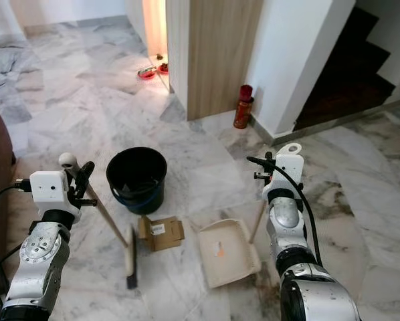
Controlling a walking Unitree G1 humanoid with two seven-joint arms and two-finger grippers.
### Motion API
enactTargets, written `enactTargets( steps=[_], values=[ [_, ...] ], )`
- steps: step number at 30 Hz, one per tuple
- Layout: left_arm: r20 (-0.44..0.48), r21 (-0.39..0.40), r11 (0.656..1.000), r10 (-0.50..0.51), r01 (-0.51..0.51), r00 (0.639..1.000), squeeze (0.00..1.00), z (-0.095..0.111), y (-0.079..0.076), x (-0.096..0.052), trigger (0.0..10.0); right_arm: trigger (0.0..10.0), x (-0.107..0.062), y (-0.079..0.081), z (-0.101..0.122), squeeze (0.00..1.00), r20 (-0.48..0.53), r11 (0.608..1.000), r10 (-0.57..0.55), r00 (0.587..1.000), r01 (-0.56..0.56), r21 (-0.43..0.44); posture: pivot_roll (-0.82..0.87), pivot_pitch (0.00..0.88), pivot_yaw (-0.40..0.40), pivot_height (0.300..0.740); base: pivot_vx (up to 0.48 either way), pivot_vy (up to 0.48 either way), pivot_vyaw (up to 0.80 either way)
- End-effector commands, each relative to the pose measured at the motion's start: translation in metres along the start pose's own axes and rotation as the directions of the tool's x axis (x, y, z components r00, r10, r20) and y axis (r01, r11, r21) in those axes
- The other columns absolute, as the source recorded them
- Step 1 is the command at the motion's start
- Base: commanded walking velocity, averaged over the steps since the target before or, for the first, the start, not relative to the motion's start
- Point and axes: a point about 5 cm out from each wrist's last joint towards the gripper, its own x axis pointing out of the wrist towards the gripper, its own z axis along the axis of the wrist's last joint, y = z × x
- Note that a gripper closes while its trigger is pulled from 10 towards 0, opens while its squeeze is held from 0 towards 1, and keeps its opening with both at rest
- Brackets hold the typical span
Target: Sweep floor
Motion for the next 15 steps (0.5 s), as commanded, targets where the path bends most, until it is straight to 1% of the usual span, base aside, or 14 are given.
enactTargets(
  steps=[1,15],
  values=[
    [0.037,0.013,1.0,0.006,-0.006,0.999,0.0,0.0066,0.0034,0.0003,10.0,10.0,0.0041,0.0016,0.0084,0.0,0.032,1.0,0.0,0.999,-0.001,0.007,0.09,0.102,-0.055,0.74,0.0,0.0,0.0],
    [0.035,0.019,1.0,-0.002,0.001,0.999,0.0,0.0064,0.0025,-0.0003,10.0,10.0,0.0037,0.0021,0.0078,0.0,0.031,1.0,-0.001,1.0,0.001,0.009,0.09,0.103,-0.053,0.74,0.0,0.0,0.0]
  ],
)
